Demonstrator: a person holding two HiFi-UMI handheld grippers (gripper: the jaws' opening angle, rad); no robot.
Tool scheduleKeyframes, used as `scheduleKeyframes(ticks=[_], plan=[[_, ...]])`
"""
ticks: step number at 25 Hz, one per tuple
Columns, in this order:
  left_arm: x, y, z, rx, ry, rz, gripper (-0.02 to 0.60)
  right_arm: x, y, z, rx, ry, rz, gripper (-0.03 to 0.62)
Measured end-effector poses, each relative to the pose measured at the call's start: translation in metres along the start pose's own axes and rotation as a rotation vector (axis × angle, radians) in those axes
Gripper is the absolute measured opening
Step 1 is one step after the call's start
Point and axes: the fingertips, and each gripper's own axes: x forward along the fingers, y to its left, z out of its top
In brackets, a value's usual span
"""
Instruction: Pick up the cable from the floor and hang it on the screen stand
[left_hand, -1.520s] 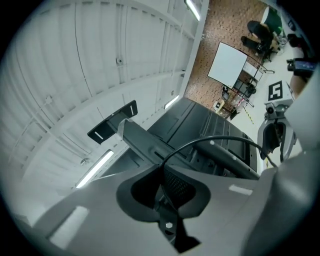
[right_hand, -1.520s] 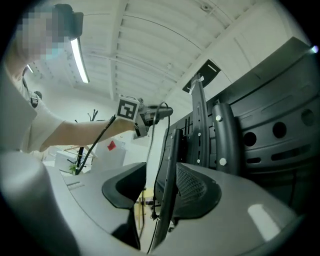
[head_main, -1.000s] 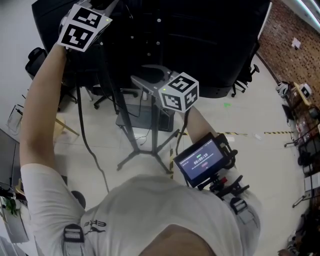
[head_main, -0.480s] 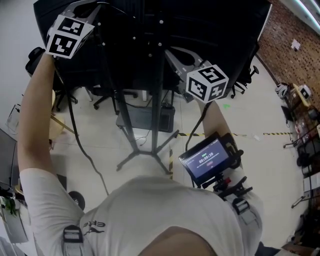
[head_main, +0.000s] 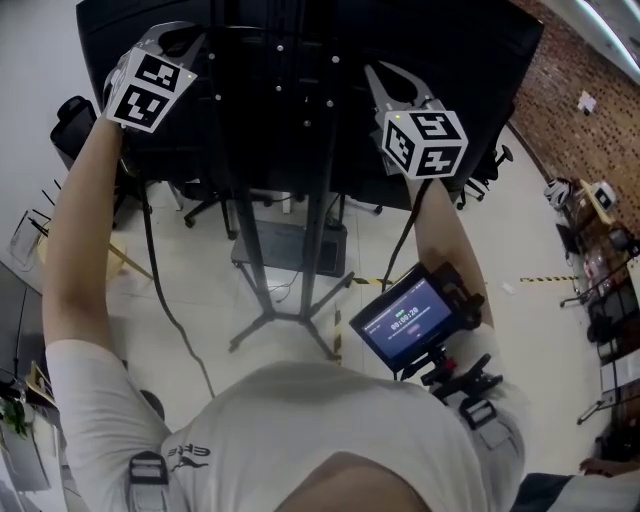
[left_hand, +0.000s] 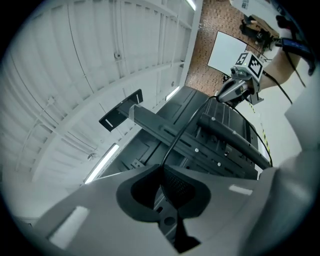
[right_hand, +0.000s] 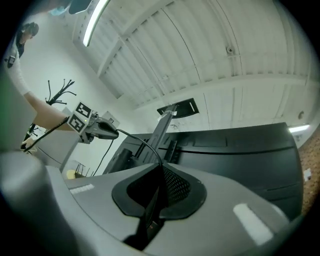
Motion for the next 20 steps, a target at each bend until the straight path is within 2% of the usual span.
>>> scheduleKeyframes(ticks=[6,15,20], plan=[[0.045,0.005,-0.053,-0.067,-0.012,-0.024,0.020,0.066,-0.015,-0.011,-0.094,0.029,-0.052,0.033],[0.047,0.021,-0.049,-0.218,-0.071,-0.042,0.020,0.079,-0.031,0.028,-0.200,0.053,-0.045,0.037],[0.053,0.020,-0.046,-0.253,-0.079,-0.070,0.020,0.083,-0.041,0.035,-0.223,0.089,-0.032,0.037]])
